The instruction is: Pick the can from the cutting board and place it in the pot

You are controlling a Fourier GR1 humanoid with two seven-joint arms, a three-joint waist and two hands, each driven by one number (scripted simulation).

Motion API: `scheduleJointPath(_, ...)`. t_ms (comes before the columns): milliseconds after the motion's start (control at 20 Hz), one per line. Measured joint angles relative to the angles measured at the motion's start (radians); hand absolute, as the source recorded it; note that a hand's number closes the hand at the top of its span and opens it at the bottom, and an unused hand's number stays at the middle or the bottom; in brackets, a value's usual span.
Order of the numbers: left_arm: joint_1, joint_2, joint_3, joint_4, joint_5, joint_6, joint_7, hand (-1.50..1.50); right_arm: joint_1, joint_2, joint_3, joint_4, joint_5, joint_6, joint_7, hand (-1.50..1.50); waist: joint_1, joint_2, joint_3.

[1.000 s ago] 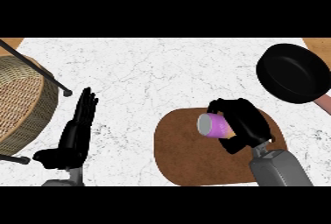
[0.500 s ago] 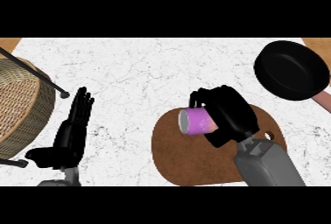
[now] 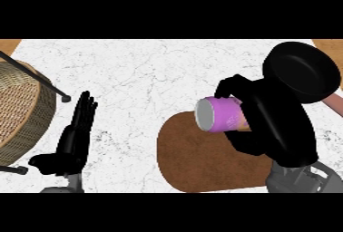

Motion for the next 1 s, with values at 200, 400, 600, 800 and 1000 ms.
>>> scheduleJointPath(200,0.02,-0.004,0.001,-0.015,-0.003,-0.002,-0.008,0.0,-0.046,-0.014,-0.082,0.006,0.013,0.0,0.033,1.5,0.004,0.001,0.0)
scheduleJointPath(400,0.005,-0.006,0.01,-0.007,-0.004,-0.007,0.0,0.0,-0.068,-0.043,-0.166,0.016,0.002,0.007,0.042,1.5,0.004,0.002,0.0)
scheduleJointPath(600,0.002,0.004,0.015,-0.031,0.0,-0.02,0.025,0.0,-0.129,-0.102,-0.284,0.123,-0.03,-0.018,0.005,1.5,0.008,0.003,0.0)
scheduleJointPath(800,-0.006,-0.014,0.01,-0.009,-0.011,-0.014,0.006,0.0,-0.155,-0.186,-0.396,0.253,-0.073,-0.064,-0.08,1.5,0.008,0.004,0.001)
scheduleJointPath(1000,-0.007,-0.017,0.013,-0.008,-0.012,-0.018,0.006,0.0,-0.196,-0.249,-0.47,0.437,-0.087,-0.152,-0.165,1.5,0.012,0.006,0.001)
